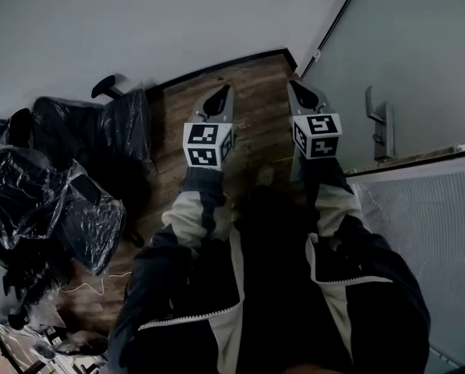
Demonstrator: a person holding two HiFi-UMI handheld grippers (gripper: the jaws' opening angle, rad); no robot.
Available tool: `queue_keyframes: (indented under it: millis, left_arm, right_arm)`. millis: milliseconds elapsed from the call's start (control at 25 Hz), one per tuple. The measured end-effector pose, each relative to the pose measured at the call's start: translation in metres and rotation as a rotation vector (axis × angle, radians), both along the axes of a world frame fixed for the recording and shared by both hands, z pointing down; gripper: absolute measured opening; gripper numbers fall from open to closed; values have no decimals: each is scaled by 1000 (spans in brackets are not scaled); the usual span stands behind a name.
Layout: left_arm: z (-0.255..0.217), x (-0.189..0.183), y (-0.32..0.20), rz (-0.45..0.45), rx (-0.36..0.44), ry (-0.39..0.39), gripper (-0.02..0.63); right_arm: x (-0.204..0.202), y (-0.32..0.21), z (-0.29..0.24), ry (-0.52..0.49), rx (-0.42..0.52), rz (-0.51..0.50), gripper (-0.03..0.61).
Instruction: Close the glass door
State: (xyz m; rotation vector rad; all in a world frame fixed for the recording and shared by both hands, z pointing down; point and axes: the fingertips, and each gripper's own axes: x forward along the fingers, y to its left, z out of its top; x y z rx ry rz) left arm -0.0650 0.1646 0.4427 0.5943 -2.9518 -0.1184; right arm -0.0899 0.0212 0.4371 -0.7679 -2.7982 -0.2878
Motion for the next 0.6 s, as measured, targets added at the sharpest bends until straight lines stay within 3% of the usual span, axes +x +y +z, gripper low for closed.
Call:
queue_keyframes:
  millis: [280,600]
  left_arm:
    - [8,-86,39,-56,-34,34,3]
    - [-13,-210,17,-20,-26,42,3]
  right_arm:
    - [-100,31,15,22,-30,-33,5]
    - [-223,6,-3,-4,-81,1,5]
